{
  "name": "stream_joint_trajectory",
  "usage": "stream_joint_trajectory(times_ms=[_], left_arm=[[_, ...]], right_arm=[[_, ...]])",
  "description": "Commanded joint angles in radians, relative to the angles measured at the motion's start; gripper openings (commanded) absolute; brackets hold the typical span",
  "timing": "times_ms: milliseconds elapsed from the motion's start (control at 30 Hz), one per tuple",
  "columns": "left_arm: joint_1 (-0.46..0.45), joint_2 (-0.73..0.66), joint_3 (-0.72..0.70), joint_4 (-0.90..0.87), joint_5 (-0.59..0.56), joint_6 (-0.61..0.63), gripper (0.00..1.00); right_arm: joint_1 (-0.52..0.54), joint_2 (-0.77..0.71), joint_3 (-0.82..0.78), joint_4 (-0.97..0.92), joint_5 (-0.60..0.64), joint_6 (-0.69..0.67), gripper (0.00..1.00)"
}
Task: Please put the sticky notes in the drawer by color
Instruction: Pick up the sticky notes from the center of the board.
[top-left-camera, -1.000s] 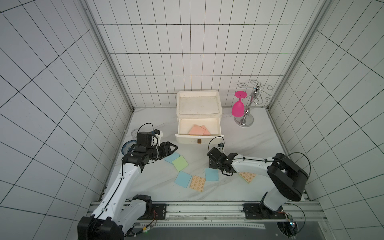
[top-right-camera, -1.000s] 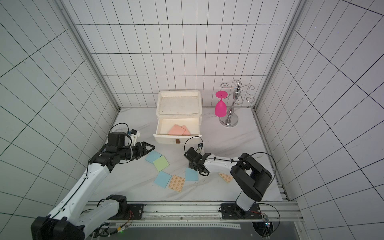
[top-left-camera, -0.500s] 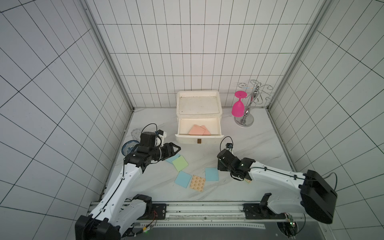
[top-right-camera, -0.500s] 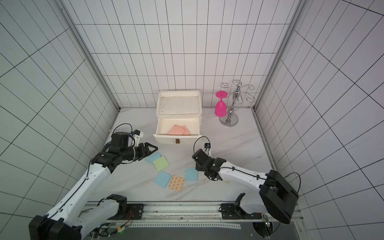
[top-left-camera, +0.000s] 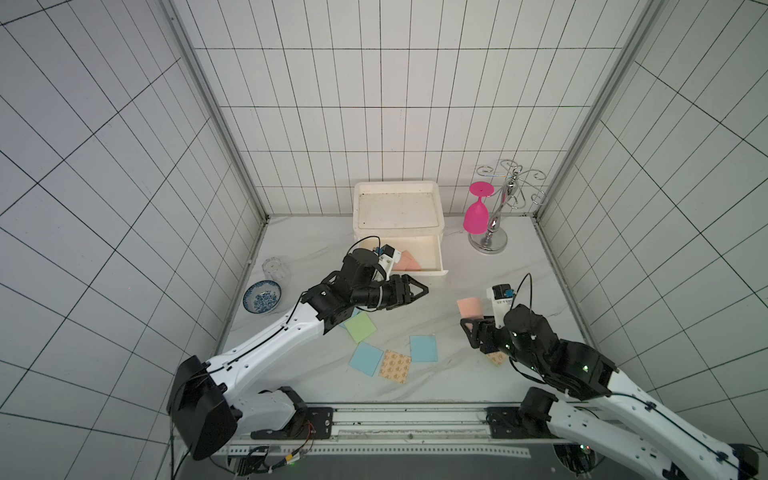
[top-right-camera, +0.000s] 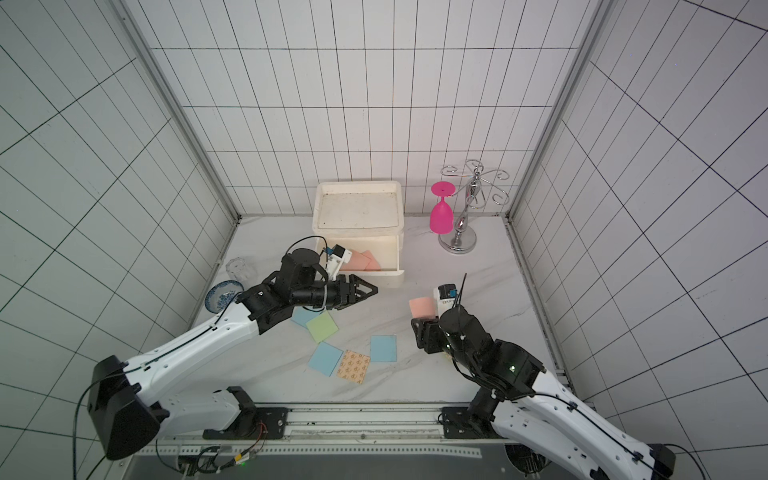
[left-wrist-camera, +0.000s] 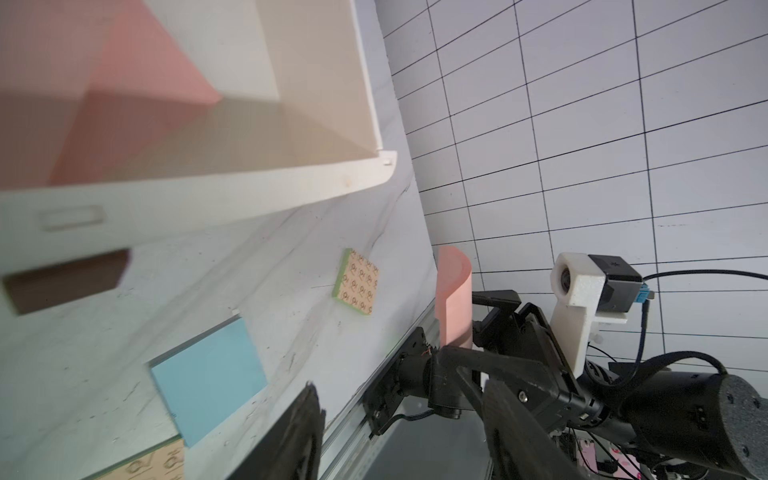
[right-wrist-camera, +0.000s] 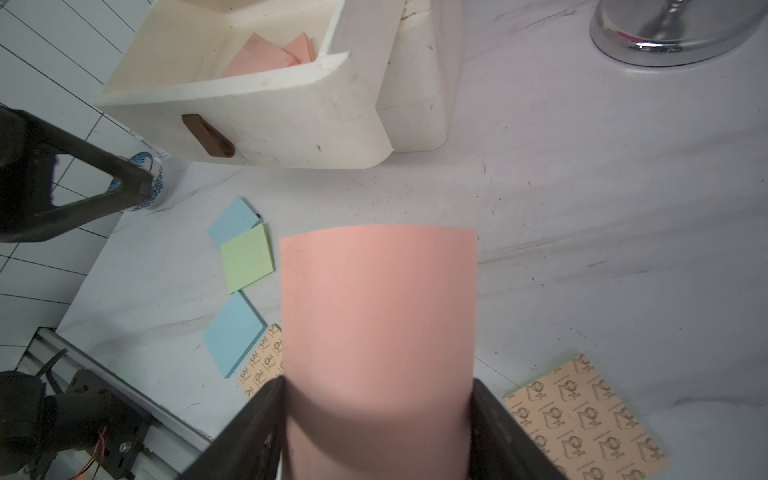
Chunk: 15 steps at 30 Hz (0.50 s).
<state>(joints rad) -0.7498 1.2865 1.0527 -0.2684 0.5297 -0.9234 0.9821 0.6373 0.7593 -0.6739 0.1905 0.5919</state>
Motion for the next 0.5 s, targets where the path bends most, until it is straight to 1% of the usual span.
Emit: stream_joint_trajectory(times_ms=[0, 167, 267, 467], left_arm=[[-0.050, 0.044, 0.045, 0.155, 0.031, -0.097, 0.63], [-0.098, 0.085, 0.044, 0.224, 0.048, -0.142, 0.61], [-0.105, 0.089, 0.034, 0.251, 0.055, -0.154, 0.60], [-0.106, 0.097, 0.013, 0.285, 0.061, -0.178, 0.58]], right_arm=[[0.004, 0.000, 0.049, 0.005, -0.066, -0.038, 0.68], [0.004, 0.019, 0.063, 0.062, -0.089, -0.012, 0.68], [0.004, 0.024, 0.066, 0.082, -0.112, 0.002, 0.68], [0.004, -0.015, 0.072, 0.109, -0.102, 0.016, 0.68]])
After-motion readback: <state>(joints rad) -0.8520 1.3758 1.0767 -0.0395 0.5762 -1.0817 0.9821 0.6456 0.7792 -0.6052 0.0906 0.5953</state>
